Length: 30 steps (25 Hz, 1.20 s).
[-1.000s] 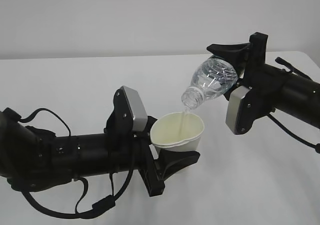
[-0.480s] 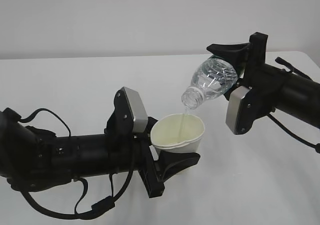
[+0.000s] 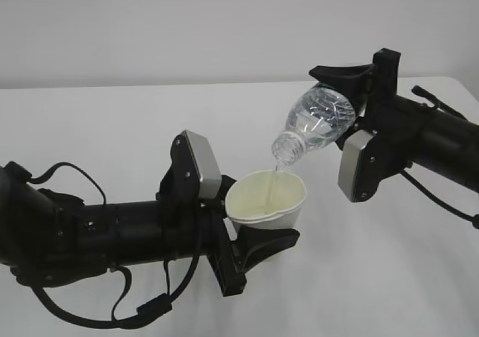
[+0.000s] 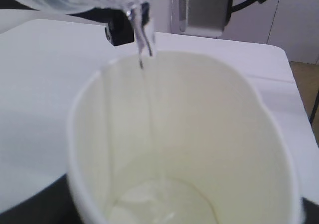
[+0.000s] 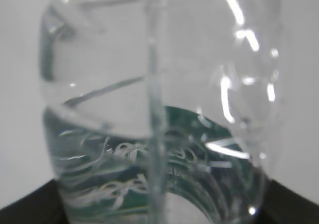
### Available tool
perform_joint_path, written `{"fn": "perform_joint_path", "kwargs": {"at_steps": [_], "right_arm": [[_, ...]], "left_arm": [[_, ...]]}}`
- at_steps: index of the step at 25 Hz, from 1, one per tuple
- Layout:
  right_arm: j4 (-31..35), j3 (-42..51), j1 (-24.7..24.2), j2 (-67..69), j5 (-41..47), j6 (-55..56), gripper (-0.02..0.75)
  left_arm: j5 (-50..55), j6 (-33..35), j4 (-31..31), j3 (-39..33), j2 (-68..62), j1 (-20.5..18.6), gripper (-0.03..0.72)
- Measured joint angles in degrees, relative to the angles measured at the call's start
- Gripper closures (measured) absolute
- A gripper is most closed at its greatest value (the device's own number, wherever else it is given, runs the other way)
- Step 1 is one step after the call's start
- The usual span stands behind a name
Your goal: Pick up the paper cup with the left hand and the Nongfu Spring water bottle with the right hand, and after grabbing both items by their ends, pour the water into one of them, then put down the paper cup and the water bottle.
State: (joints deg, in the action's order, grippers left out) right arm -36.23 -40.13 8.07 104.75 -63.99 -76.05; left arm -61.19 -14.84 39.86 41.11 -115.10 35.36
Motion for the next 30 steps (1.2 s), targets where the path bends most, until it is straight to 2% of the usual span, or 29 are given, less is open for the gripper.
{"fn": "perform_joint_path", "kwargs": {"at_steps": [30], "right_arm": [[0.0,0.0,0.0,0.0,0.0,-0.4,0.274]], "left_arm": [[0.1,0.0,0.1,0.0,0.0,0.0,0.232]]}}
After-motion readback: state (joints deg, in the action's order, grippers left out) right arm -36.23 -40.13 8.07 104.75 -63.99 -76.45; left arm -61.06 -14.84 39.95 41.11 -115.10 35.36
